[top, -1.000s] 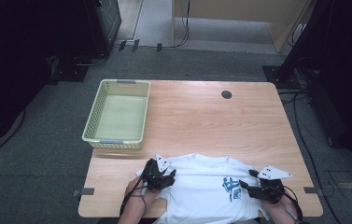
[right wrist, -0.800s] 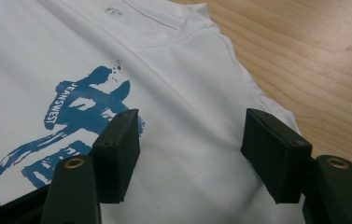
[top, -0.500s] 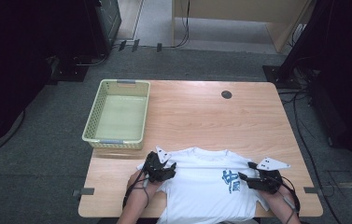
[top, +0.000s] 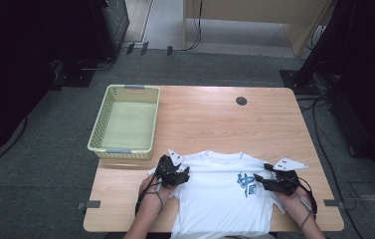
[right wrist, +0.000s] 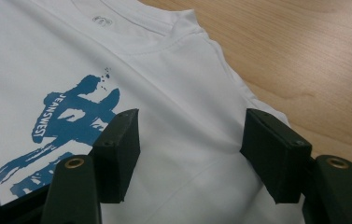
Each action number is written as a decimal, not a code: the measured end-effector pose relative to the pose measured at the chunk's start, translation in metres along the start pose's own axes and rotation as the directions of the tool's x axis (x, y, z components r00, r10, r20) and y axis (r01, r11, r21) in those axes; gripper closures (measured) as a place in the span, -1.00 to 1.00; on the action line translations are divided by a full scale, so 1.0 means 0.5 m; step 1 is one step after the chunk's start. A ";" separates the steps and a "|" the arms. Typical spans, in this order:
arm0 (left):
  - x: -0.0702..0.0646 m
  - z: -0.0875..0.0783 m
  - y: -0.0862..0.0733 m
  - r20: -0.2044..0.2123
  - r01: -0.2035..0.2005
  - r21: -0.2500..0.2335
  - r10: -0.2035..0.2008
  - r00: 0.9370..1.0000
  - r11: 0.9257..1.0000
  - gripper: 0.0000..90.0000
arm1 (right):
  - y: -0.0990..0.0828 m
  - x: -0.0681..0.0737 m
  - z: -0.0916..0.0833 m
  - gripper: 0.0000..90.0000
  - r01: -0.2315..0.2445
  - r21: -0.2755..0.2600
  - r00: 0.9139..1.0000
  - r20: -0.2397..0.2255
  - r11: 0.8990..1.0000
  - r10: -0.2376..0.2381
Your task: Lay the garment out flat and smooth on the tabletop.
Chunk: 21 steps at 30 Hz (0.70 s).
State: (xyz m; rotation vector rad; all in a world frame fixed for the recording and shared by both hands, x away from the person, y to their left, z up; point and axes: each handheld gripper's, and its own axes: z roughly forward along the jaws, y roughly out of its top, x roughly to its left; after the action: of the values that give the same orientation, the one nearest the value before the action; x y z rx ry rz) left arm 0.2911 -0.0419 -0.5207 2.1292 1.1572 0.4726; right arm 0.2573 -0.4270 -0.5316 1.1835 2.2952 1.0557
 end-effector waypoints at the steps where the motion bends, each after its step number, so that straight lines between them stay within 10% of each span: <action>1: 0.000 0.001 0.002 -0.001 0.000 0.001 0.000 1.000 1.000 -0.15 | 0.002 -0.004 0.002 -0.16 0.002 0.000 1.000 -0.002 1.000 -0.002; 21: 0.011 0.017 0.018 -0.002 0.019 -0.037 -0.019 1.000 0.999 -0.28 | 0.025 -0.027 0.020 -0.32 -0.005 -0.002 1.000 -0.019 1.000 0.005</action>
State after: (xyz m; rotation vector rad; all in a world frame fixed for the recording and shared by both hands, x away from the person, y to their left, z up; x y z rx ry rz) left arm 0.3046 -0.0438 -0.5204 2.0846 1.1599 0.4848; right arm 0.2778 -0.4286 -0.5292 1.1835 2.3066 1.0751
